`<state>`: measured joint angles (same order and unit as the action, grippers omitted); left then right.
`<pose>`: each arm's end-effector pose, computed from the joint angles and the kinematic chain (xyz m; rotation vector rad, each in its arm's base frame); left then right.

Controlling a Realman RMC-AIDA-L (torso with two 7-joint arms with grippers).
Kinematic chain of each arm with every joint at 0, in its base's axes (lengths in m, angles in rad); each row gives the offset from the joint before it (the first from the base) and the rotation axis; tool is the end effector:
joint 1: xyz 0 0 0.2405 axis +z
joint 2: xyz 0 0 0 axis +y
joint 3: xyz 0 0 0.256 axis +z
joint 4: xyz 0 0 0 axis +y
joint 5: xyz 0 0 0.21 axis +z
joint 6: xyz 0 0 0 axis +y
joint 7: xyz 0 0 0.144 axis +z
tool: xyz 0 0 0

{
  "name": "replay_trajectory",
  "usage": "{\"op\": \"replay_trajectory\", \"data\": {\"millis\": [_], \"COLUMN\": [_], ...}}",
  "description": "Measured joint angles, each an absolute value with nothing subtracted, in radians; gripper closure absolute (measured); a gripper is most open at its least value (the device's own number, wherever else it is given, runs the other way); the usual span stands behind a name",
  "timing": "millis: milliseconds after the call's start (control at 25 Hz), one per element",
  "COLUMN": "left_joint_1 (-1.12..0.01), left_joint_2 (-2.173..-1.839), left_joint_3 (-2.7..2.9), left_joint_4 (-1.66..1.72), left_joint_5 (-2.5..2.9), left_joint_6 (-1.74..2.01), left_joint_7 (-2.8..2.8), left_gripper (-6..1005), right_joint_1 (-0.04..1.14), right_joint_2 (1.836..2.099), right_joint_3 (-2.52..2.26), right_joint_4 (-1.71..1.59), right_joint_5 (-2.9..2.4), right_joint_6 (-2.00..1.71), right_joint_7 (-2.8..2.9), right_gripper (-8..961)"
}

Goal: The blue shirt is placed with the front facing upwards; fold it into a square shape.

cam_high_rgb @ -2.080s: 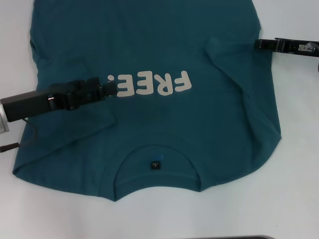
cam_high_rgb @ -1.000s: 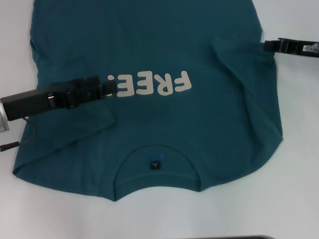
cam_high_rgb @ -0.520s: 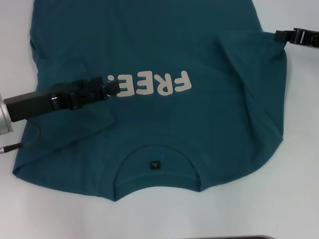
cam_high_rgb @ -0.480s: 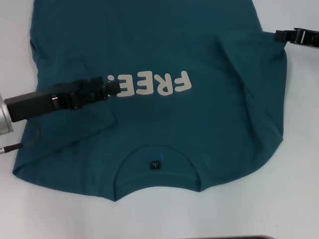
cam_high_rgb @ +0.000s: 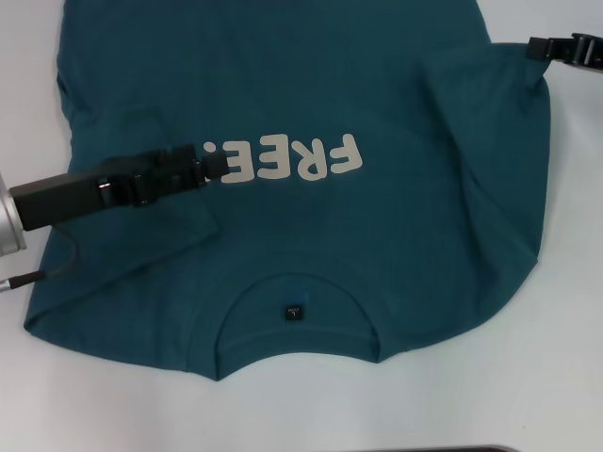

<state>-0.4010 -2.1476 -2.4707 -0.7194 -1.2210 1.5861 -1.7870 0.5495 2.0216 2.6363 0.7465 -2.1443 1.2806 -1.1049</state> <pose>-0.2747 0.2989 -0.0070 -2.4959 -1.2846 -0.9442 0.3116 0.3754 0.0670 -2.1031 1.3850 0.6392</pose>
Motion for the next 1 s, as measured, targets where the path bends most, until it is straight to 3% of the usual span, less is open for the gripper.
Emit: {"op": "replay_trajectory", "data": {"millis": [1000], "left_joint_1": [-0.405], "left_joint_2": [-2.149], "left_joint_3": [-2.474], "left_joint_4": [-0.719], "left_joint_5": [-1.223], "left_joint_6": [1.582], "left_joint_7": [-1.789], "left_gripper": [122], "right_joint_1": [0.509], "right_joint_2": [2.014], "right_joint_3": [2.674], "right_joint_4": [0.819], "right_joint_5": [-2.08], "right_joint_6": [1.453], "right_joint_7": [-1.101], "right_gripper": [852]}}
